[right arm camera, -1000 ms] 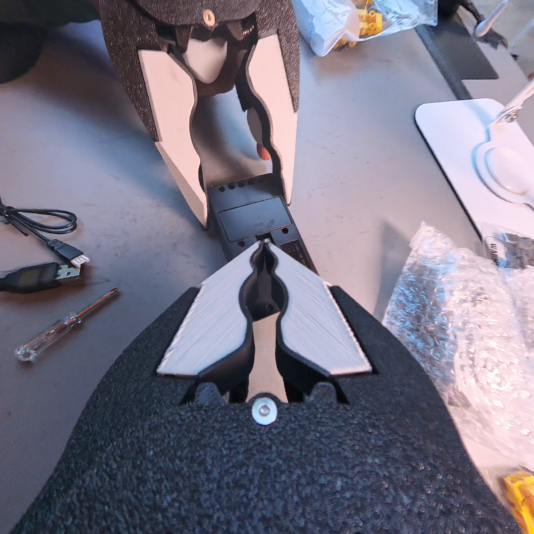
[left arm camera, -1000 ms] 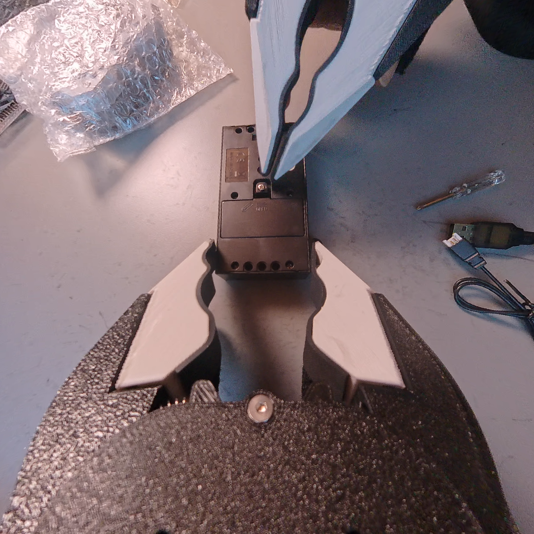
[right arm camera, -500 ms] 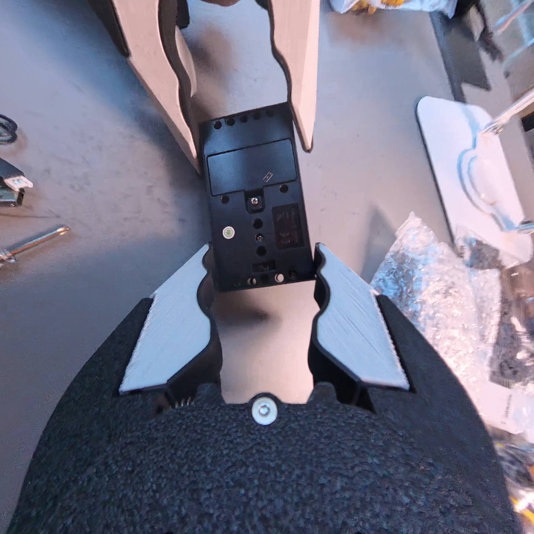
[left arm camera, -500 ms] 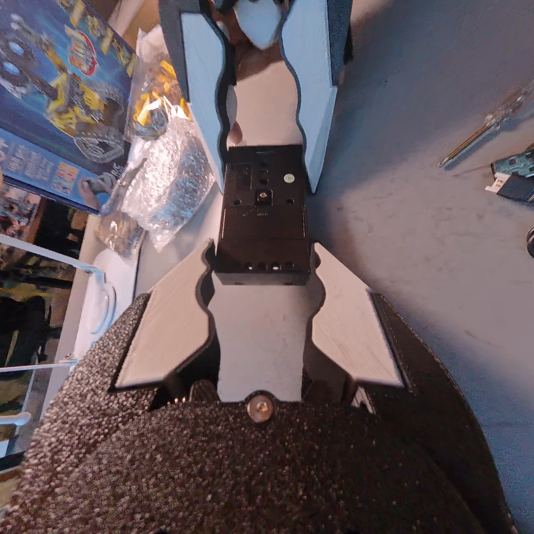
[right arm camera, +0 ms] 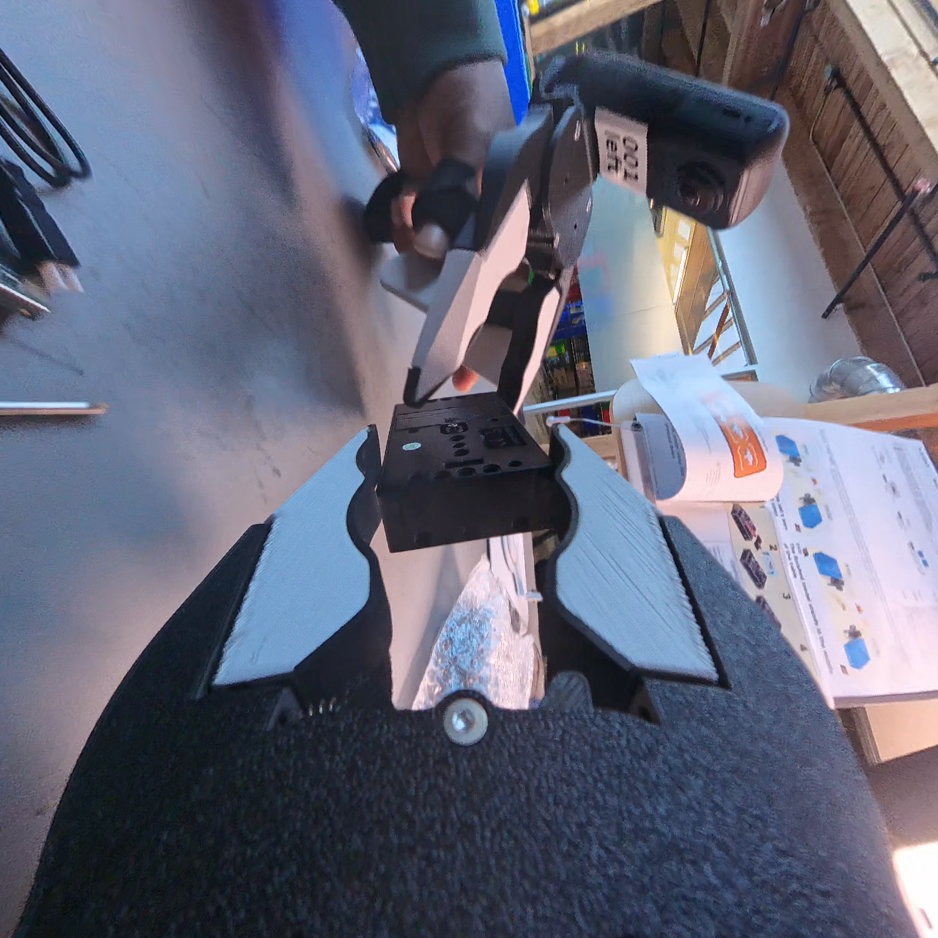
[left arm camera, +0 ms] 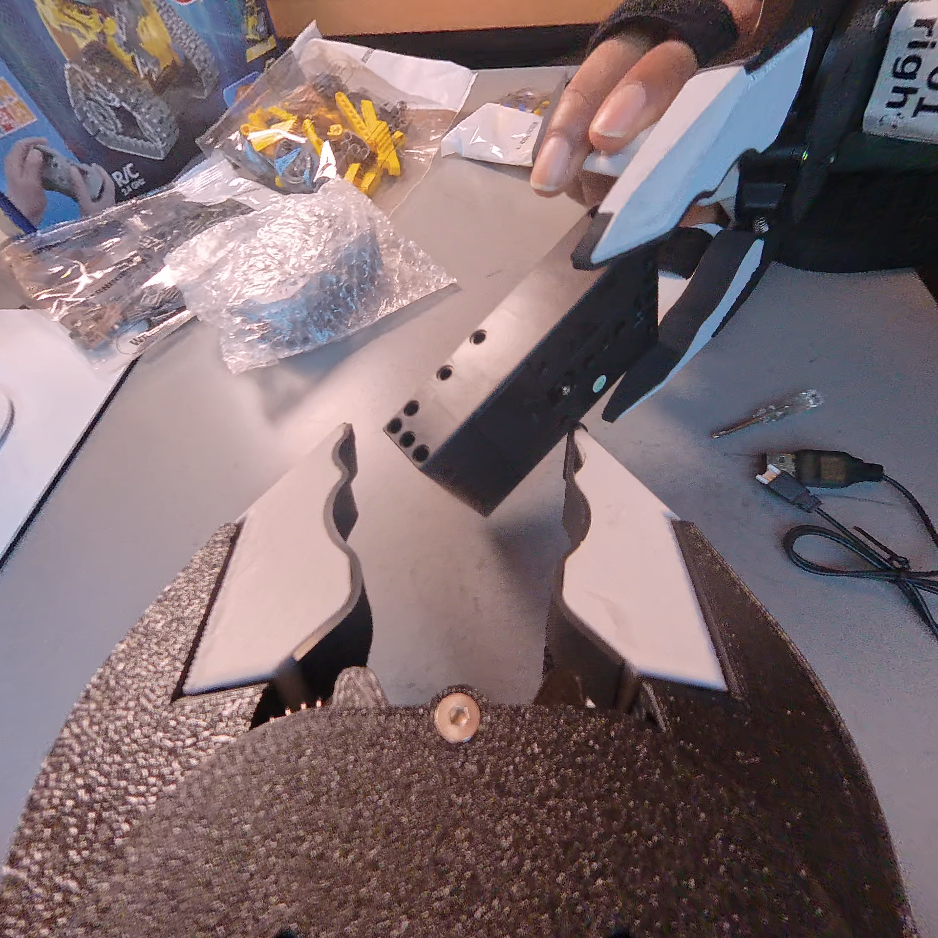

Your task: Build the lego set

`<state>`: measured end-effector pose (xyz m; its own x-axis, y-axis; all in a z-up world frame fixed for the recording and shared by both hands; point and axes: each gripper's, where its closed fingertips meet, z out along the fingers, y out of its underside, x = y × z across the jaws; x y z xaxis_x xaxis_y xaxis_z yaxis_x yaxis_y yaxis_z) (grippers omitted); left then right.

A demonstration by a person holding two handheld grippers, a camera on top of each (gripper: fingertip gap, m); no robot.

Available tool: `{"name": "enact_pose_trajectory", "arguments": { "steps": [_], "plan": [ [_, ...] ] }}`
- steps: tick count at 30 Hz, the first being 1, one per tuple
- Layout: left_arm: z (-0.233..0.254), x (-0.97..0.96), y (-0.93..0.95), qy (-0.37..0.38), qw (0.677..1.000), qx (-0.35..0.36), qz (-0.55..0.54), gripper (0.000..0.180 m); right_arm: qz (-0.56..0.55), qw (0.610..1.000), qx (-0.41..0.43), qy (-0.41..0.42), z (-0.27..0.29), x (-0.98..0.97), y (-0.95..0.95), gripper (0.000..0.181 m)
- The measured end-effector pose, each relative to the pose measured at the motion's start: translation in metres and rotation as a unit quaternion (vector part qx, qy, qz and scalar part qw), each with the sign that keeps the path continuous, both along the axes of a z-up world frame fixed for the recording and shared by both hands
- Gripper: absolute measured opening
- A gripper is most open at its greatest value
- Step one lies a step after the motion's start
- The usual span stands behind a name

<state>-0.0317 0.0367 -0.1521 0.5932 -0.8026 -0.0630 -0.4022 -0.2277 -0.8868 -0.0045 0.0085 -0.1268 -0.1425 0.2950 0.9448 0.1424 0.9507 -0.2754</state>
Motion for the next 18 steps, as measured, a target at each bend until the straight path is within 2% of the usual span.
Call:
{"name": "enact_pose_trajectory", "arguments": {
  "steps": [1, 2, 3, 6, 8, 10, 11, 12, 15, 18],
  "plan": [
    [0.002, 0.002, -0.002, -0.009, 1.000, -0.004, -0.016, 0.081, 0.010, 1.000, 0.000, 0.001, 0.001, -0.001, -0.007, 0.065],
    [0.003, 0.004, -0.007, -0.019, 0.999, -0.011, -0.039, 0.076, 0.018, 1.000, 0.000, 0.002, 0.001, -0.001, -0.012, 0.065],
    [0.005, 0.007, -0.013, -0.028, 0.997, -0.015, -0.063, 0.063, 0.025, 1.000, 0.003, 0.003, 0.002, -0.001, -0.017, 0.065],
    [0.007, 0.005, -0.019, -0.025, 0.997, -0.006, -0.079, 0.052, 0.023, 1.000, 0.004, 0.003, 0.001, -0.001, -0.018, 0.065],
    [0.014, -0.001, -0.020, -0.012, 0.997, 0.032, -0.066, 0.038, -0.006, 1.000, 0.000, 0.008, 0.001, 0.001, -0.003, 0.064],
    [0.029, 0.000, -0.023, -0.002, 0.995, 0.084, -0.061, 0.028, -0.044, 0.998, -0.038, 0.005, 0.001, 0.003, 0.019, 0.060],
    [0.031, 0.001, -0.023, 0.023, 0.992, 0.109, -0.053, 0.026, -0.053, 0.996, -0.069, 0.011, 0.003, 0.004, 0.026, 0.046],
    [0.029, 0.001, -0.023, 0.062, 0.988, 0.131, -0.050, 0.026, -0.052, 0.993, -0.103, 0.015, 0.006, 0.005, 0.029, 0.041],
    [0.028, 0.008, -0.023, 0.141, 0.968, 0.199, -0.051, 0.026, -0.085, 0.976, -0.201, -0.009, 0.001, 0.006, 0.046, 0.060],
    [0.028, 0.017, -0.024, 0.225, 0.934, 0.269, -0.061, 0.026, -0.091, 0.972, -0.217, -0.024, -0.002, 0.009, 0.051, 0.063]
  ]
}}
